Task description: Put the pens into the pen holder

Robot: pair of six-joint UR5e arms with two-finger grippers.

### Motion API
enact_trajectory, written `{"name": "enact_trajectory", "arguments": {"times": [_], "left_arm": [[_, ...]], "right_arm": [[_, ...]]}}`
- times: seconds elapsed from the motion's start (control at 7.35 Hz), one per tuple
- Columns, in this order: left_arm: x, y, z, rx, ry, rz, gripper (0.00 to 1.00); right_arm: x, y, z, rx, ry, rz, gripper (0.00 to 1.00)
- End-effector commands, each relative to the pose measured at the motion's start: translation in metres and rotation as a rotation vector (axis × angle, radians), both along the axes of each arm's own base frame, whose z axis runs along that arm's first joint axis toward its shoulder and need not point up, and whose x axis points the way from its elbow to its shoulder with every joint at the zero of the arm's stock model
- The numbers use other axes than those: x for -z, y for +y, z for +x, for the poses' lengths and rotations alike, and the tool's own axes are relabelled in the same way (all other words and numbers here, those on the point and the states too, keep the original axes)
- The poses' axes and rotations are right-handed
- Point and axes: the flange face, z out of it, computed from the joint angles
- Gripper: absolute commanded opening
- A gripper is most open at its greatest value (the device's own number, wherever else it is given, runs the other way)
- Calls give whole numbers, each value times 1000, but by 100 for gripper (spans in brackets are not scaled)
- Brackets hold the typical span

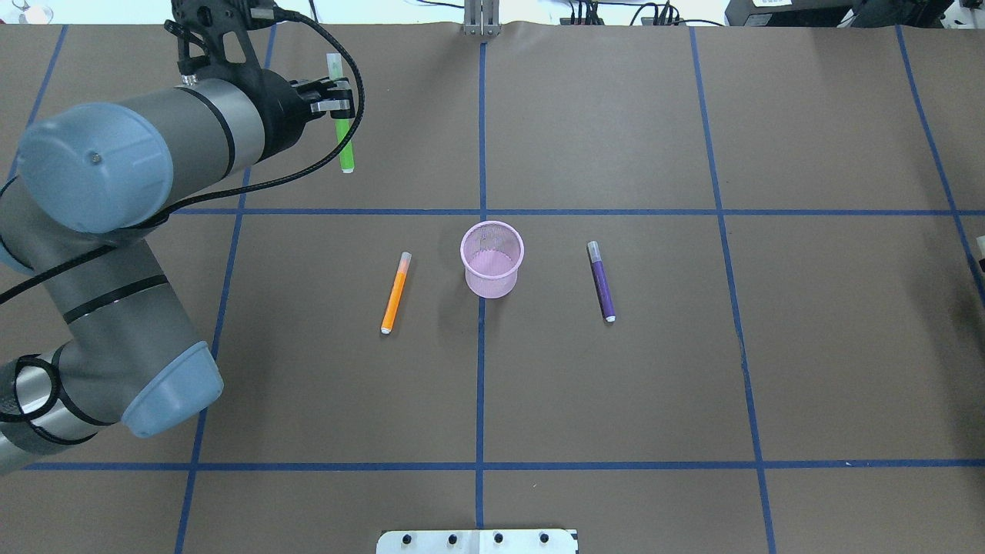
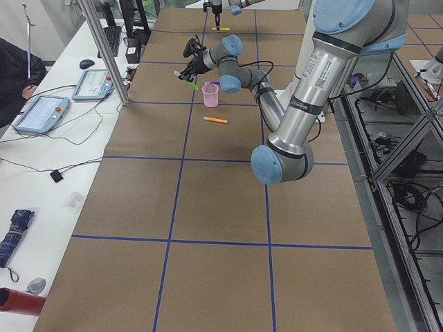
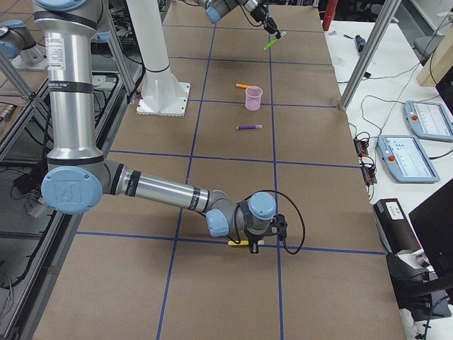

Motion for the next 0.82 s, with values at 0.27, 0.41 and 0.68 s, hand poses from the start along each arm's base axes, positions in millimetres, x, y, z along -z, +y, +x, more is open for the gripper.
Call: {"name": "enact_trajectory", "arguments": {"times": [0.27, 0.41, 0.68], "left_arm": [[14, 38, 53, 36, 37, 69, 0], [24, 40, 74, 55, 36, 79, 0], [30, 47, 126, 73, 34, 85, 0]], "right_arm": [[159, -61, -14, -119, -137, 258, 0], [206, -72, -16, -191, -174, 268, 0], [253, -77, -16, -218, -196, 335, 0]]}}
